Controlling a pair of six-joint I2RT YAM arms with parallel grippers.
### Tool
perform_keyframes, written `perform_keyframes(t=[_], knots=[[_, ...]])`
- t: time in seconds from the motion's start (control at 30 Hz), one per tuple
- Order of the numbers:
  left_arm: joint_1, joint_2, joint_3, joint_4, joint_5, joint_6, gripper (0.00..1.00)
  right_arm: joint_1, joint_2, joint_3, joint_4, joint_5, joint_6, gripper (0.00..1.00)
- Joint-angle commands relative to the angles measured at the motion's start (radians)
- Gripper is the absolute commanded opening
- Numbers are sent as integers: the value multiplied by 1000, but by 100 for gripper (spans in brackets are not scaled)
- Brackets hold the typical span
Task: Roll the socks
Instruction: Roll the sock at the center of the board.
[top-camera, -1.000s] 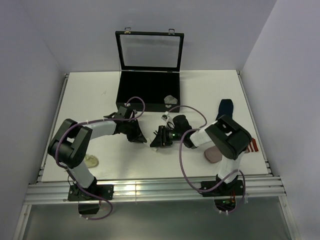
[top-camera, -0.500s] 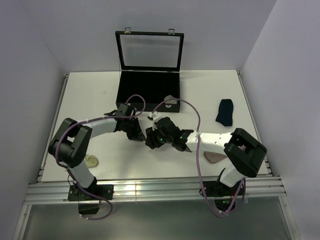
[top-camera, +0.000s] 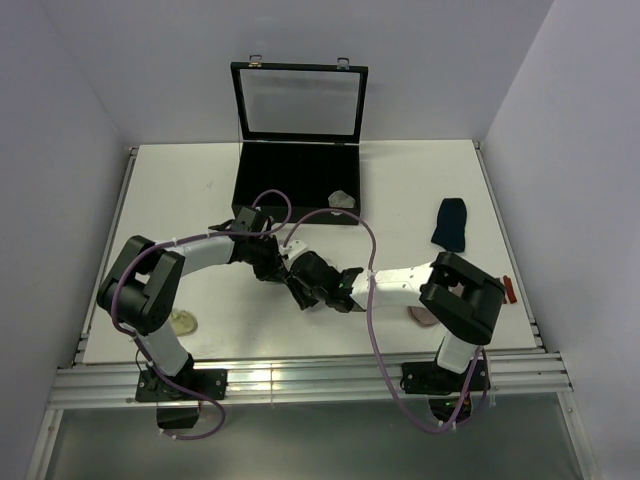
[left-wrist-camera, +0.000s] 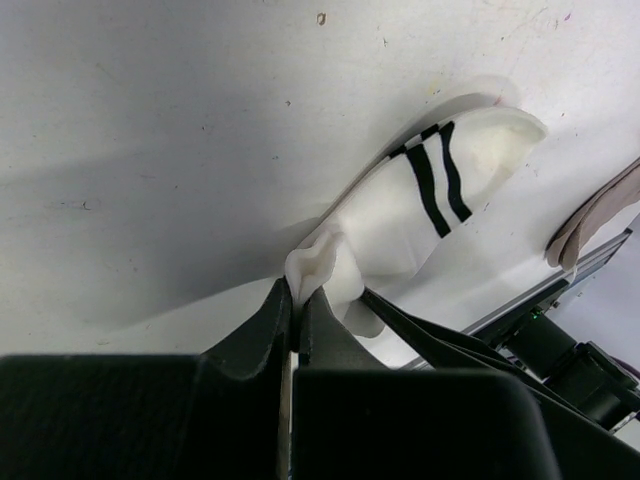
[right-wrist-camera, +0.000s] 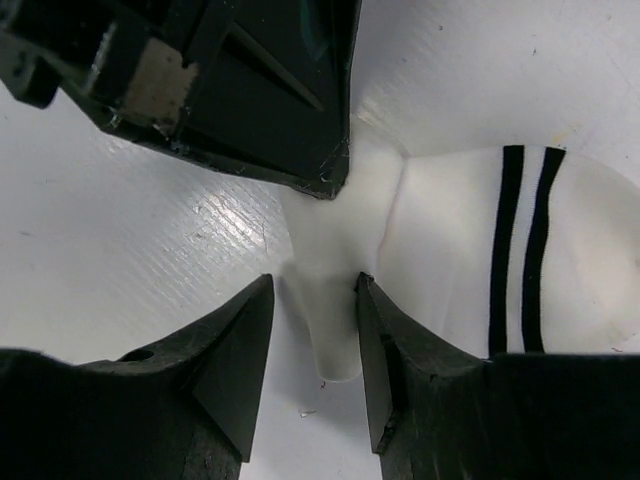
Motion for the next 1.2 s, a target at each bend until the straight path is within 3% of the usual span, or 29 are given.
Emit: perform_keyframes(t=[0.0, 0.17, 0.3, 0.4, 0.5, 0.63, 0.77, 0.9, 1.17], knots=[[-5, 0, 30, 2, -11, 16, 1, 14, 25, 23, -4, 49, -15, 46], [-5, -1, 29, -4, -12, 14, 1, 23, 43, 12, 1, 66, -16, 38], [-5, -18, 23, 7, -12, 2, 10, 26, 65, -2, 9, 54, -4, 17], [-2, -43, 10, 18, -24, -10, 24, 20, 56, -31, 25, 43, 18, 2], [6, -75, -8, 38, -34, -22, 37, -17, 24, -83, 82, -66, 50, 0], [21, -118, -45, 64, -43, -39, 61, -121, 13, -144, 217, -370, 145, 0], [30, -152, -68, 73, -58, -41, 76, -235, 34, -224, 375, -604, 257, 0], [30, -166, -101, 105, -37, -36, 77, -324, 135, -264, 562, -807, 407, 0], [29, -140, -112, 164, 23, -27, 64, -443, 411, -341, 1158, -1062, 764, 0]])
